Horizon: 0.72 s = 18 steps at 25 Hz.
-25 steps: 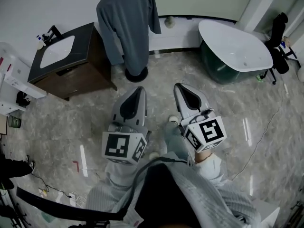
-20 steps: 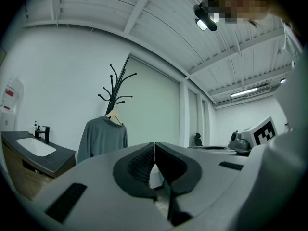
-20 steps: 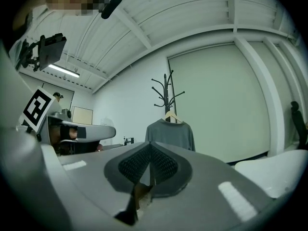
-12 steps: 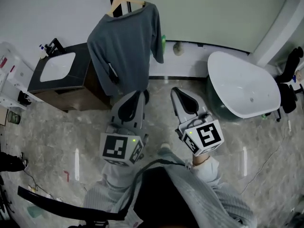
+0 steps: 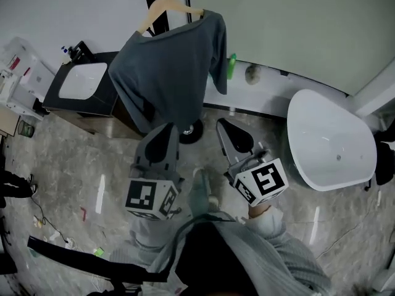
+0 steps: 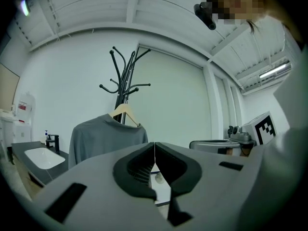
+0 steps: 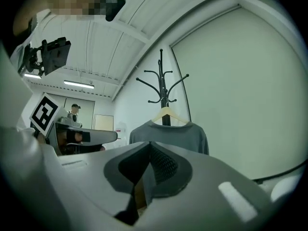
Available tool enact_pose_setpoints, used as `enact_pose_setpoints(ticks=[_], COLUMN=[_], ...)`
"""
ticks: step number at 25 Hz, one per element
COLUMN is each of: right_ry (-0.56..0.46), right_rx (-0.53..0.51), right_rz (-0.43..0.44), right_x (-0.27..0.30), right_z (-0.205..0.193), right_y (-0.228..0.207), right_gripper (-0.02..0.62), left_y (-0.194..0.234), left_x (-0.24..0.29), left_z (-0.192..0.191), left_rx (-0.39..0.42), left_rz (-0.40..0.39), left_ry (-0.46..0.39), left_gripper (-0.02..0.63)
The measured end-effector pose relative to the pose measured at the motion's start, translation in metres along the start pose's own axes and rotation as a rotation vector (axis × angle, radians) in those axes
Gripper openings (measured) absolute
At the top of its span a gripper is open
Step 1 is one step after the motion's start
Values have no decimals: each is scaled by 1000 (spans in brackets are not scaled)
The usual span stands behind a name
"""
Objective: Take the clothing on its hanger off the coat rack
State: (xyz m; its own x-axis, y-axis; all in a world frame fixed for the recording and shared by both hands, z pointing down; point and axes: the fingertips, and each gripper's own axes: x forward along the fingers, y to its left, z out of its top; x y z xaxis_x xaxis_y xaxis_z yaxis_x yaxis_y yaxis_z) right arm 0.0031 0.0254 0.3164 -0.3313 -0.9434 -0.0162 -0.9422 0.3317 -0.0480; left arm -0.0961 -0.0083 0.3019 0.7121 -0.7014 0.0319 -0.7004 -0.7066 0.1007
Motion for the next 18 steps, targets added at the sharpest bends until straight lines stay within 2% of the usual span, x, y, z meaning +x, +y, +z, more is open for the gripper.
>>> enact_pose_setpoints(ticks=[5, 10, 15, 18], right_ry=[-19, -54, -76, -84], right_rx=[-71, -145, -203, -210], right_rz=[21, 26, 36, 99], right_x=[52, 115, 163, 187], right_z=[4, 32, 51, 55], right_y=[-43, -96, -125, -129], right_gripper=[3, 3, 3, 3], left_y=[27, 58, 88, 105], left_x=[59, 120, 145, 150], left_z=[5, 36, 62, 70], left_rx=[28, 116, 162, 169], left_rz=[29, 57, 124, 171], left_ry=[-33, -95, -118, -118], left_gripper=[6, 6, 6, 6])
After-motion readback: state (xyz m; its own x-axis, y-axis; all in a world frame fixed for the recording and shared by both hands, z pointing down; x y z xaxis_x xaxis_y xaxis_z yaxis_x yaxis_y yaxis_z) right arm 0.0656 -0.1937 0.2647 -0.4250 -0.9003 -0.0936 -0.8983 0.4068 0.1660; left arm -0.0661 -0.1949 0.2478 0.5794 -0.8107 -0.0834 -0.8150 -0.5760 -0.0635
